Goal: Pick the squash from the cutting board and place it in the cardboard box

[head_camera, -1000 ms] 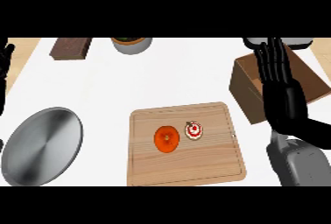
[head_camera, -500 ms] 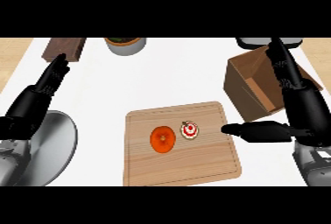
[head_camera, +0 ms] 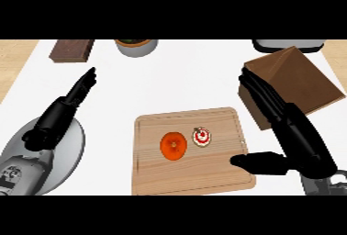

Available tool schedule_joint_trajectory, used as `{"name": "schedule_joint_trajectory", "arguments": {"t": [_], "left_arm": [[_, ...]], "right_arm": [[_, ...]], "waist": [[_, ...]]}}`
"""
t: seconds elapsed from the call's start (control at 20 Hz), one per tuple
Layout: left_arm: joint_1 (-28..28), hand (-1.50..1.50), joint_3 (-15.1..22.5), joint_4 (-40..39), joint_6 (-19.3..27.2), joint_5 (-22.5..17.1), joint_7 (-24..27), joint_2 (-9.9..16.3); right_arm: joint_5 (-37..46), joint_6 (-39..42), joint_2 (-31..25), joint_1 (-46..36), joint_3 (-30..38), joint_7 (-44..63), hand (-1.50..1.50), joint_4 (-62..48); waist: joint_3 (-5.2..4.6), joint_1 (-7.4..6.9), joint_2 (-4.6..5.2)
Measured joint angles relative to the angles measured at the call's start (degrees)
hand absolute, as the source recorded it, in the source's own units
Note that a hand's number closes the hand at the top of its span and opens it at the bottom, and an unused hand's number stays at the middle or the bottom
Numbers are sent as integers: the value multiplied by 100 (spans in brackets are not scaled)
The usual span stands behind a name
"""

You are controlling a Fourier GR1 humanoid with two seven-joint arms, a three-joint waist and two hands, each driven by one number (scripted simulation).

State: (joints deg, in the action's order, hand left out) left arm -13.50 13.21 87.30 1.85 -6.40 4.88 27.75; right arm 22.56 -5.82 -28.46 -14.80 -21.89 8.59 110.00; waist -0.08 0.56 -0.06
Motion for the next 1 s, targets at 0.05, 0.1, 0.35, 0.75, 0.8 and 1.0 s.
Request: {"name": "schedule_joint_trajectory", "arguments": {"t": [0.05, 0.1, 0.35, 0.75, 0.8, 1.0], "left_arm": [[2, 0, -39, -22, -61, -20, 41, 23], [3, 0, -41, -40, -80, -10, 67, 9], [-101, 0, -19, -95, -138, 32, -21, -55], [-141, 0, -58, -84, -175, 122, -56, -156], [-132, 0, -72, -112, -196, 138, -27, -158], [7, 0, -139, -90, -299, 169, 95, -166]], "right_arm": [[93, 162, -76, -39, -86, 131, -150, 71], [264, 297, -102, -98, -244, 336, -150, 125], [778, 1344, -169, -651, -968, 1504, -150, 213], [1034, 3050, 934, -1690, -2062, 3726, -150, 155], [1060, 3196, 1161, -1792, -2177, 3979, -150, 75], [1119, 3495, 1838, -2006, -2336, 4404, -150, -353]], "waist": [[0, -10, -1], [-1, -21, -4], [-10, -92, -9], [-8, -112, -15], [-7, -110, -13], [-3, -103, -10]]}}
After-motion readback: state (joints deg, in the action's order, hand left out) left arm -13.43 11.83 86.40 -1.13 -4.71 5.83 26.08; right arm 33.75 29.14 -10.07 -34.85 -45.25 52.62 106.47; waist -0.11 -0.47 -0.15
